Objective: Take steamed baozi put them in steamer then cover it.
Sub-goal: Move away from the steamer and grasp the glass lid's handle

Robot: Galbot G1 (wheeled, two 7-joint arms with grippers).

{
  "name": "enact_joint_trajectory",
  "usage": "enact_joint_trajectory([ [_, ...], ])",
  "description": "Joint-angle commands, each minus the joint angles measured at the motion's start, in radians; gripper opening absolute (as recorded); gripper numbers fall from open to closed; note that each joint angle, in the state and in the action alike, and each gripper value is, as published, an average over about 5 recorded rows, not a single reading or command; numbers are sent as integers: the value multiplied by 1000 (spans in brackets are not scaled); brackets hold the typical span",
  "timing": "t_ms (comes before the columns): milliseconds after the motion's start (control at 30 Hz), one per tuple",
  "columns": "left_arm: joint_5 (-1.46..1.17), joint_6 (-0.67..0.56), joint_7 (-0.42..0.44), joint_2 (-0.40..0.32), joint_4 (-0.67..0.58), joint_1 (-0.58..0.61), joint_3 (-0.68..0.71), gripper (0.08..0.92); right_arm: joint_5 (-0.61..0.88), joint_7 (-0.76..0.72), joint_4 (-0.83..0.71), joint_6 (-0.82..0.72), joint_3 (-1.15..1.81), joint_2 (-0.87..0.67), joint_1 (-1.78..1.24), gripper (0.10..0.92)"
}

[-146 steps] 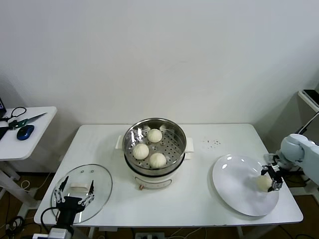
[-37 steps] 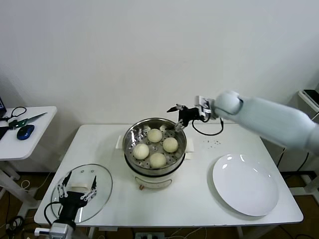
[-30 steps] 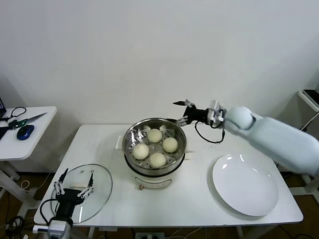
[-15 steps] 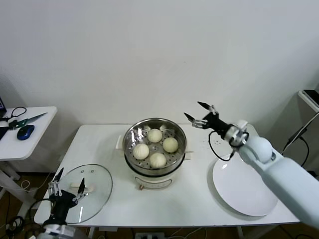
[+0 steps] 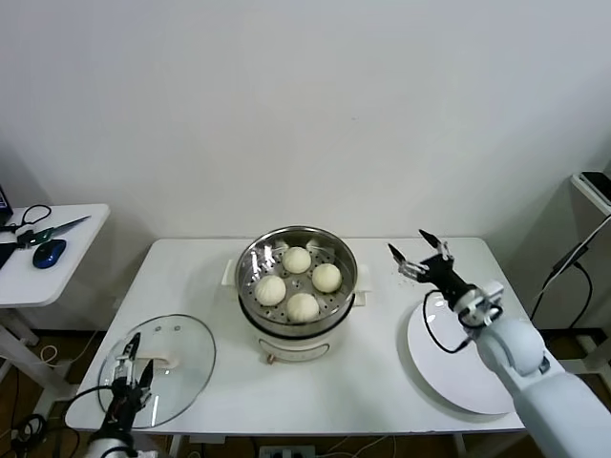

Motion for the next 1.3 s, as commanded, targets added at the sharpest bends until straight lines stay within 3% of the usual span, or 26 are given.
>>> enact_joint_trajectory([
  [33, 249, -86, -55, -3, 187, -80, -15, 823, -56, 19, 12, -12, 163, 54, -177, 823],
  [500, 218, -118, -97, 18, 335, -226, -56, 823, -66, 7, -8, 12, 201, 55, -214, 823],
  [933, 150, -125, -172, 28, 373, -272, -40, 823, -108, -9, -26, 32, 197, 74, -220, 823],
  [1300, 135, -157, -175, 31, 413, -284, -36, 792, -136, -19, -43, 45, 196, 92, -219, 823],
])
